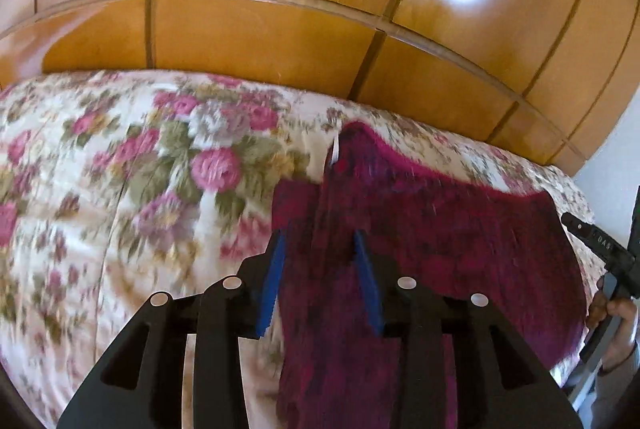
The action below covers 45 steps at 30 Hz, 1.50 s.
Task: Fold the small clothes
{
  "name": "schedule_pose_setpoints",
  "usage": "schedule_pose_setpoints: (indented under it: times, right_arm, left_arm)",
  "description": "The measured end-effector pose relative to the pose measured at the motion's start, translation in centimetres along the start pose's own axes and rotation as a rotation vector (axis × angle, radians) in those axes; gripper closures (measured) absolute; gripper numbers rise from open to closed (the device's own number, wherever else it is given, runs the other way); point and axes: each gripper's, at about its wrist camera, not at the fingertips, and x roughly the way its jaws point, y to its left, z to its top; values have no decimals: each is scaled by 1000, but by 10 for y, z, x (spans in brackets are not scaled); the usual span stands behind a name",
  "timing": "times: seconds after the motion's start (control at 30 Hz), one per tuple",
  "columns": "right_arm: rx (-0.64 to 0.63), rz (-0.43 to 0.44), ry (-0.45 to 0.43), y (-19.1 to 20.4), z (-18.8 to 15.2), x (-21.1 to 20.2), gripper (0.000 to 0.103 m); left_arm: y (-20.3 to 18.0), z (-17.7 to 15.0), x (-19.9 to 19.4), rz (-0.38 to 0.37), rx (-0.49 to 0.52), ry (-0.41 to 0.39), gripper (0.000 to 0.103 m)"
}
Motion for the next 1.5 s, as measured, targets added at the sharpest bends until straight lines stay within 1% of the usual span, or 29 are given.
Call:
schedule_pose_setpoints:
  times: [0.03,0.1,0.17,0.2,0.27,0.3,0.33,0.37,0.47,0.5,0.53,0.57,0.6,0.63,0.67,0.73,0.83,0.93,1.03,1.1,1.2,1.27,1.3,1.33,1.37,1.4,1.43,1.47,1.5]
  right_arm:
    - [4,7,0,-3,-5,-6,52]
    - [16,36,6,-12,-23,-25,49]
    - [23,72,24,-24,-46,-43,42]
    - [26,82,34,-28,-54,-49,41]
    - [37,119,77,-37,-79,-62,38]
    - [36,125,92,-39,-88,-65,38]
    - [35,124,118,-43,-103,-69,38]
    - [42,124,135,-45,-112,-70,38]
    - [46,109,178,-49,-133,-68,40]
    - [43,108,183,-48,-137,-67,43]
    - [41,111,188,-46,-139,-65,54]
    - [35,96,186,-43,-140,-64,61]
    - [18,80,181,-39,-138,-65,69]
    - [13,74,177,-38,-137,-67,81]
    - [12,81,171,-38,-136,-71,86]
    - [-7,105,151,-36,-134,-84,88]
    - [-10,144,152,-38,-133,-102,90]
    - [-19,179,157,-38,-141,-125,90]
    - [-11,186,187,-40,-153,-137,90]
    - [-9,179,208,-43,-163,-141,90]
    - [13,162,242,-49,-172,-138,90]
    - [14,162,242,-50,-170,-136,88]
    - [16,168,243,-49,-167,-135,86]
    - [13,167,234,-48,-164,-136,81]
    - [6,161,221,-48,-160,-136,79]
    - [3,158,207,-47,-155,-137,72]
    - [7,156,191,-46,-150,-137,59]
    - [10,148,179,-46,-146,-137,49]
    - [8,142,164,-45,-141,-137,49]
  left_arm:
    - [3,-7,-6,-9,-3,3,54]
    - [10,-24,-21,-51,-26,-1,44]
    - [18,-43,-31,-78,-39,5,43]
    - [23,-54,-35,-84,-48,13,43]
    - [30,-72,-41,-125,-74,28,43]
    - [33,-82,-44,-145,-88,40,43]
    - [35,-92,-46,-166,-102,48,38]
    - [38,-98,-46,-183,-113,50,36]
    - [37,-116,-41,-260,-150,89,36]
    - [35,-120,-37,-296,-152,112,38]
    - [34,-122,-32,-313,-154,129,55]
    - [33,-123,-29,-306,-156,139,62]
    - [33,-123,-29,-306,-163,137,69]
    - [33,-122,-31,-310,-168,127,79]
    - [34,-120,-34,-305,-169,115,88]
    - [35,-119,-46,-313,-159,94,91]
    - [36,-120,-58,-316,-147,92,92]
    - [35,-126,-70,-323,-146,90,93]
    - [36,-136,-80,-335,-161,107,93]
    - [31,-147,-88,-327,-160,117,93]
    - [27,-163,-99,-325,-163,131,93]
    - [23,-164,-101,-304,-138,133,89]
    - [22,-162,-102,-271,-131,123,87]
    - [23,-158,-102,-258,-136,113,81]
    - [27,-152,-102,-266,-148,100,72]
    - [30,-148,-105,-265,-158,88,66]
    - [35,-142,-106,-251,-172,66,55]
    - [39,-136,-108,-235,-181,44,53]
    - [42,-126,-108,-221,-179,23,53]
